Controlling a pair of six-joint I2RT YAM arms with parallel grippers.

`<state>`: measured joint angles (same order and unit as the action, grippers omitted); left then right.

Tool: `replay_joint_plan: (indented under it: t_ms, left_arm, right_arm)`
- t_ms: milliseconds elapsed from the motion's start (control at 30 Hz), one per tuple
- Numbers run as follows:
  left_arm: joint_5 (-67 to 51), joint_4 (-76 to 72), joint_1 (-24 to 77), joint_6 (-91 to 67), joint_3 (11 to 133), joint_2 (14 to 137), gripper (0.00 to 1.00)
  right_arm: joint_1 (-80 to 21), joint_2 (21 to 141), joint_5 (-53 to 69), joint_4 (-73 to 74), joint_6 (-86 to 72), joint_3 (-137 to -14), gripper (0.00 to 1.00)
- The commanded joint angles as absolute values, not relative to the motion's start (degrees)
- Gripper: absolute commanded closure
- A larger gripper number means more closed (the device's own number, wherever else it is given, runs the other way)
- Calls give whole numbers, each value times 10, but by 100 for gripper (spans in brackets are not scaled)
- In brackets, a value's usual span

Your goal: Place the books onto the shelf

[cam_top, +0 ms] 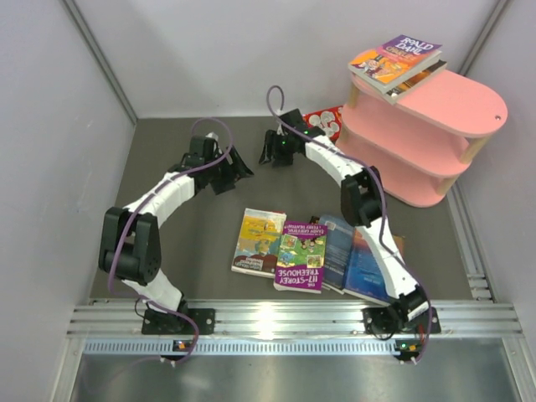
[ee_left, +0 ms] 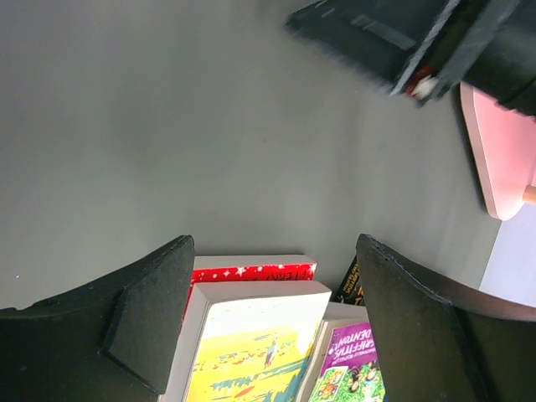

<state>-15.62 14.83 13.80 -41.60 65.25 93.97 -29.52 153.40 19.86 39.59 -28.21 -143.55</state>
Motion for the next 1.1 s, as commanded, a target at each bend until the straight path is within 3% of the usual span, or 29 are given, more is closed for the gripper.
replay_joint_plan:
  t_ms: [0,100,267,467,600,700,1067]
  left_arm:
    - [-157,143,135,-415,650,901,17]
    - [-151,151,135,-413,642,888,17]
    - [-131,165,135,-406,642,860,17]
    - [-105,183,135,-396,638,839,17]
    - [-84,170,134,-393,640,843,16]
    - [-77,160,133,-385,658,858,16]
    - [-119,161,101,-377,736,948,17]
  right_arm:
    - [-229,1406,141,197,-361,-1350,44]
    - [-217,1417,54,67,-406,-1367,34]
    - [-207,1550,-38,-86,-470,-1478,35]
    - [-210,1605,-207,-121,-491,-1503,48]
    - [-195,1604,-277,-10,-503,-1500,81]
    - [-164,1632,-207,48,-536,-1527,90]
    - [-154,1654,95,329,-534,-1529,94]
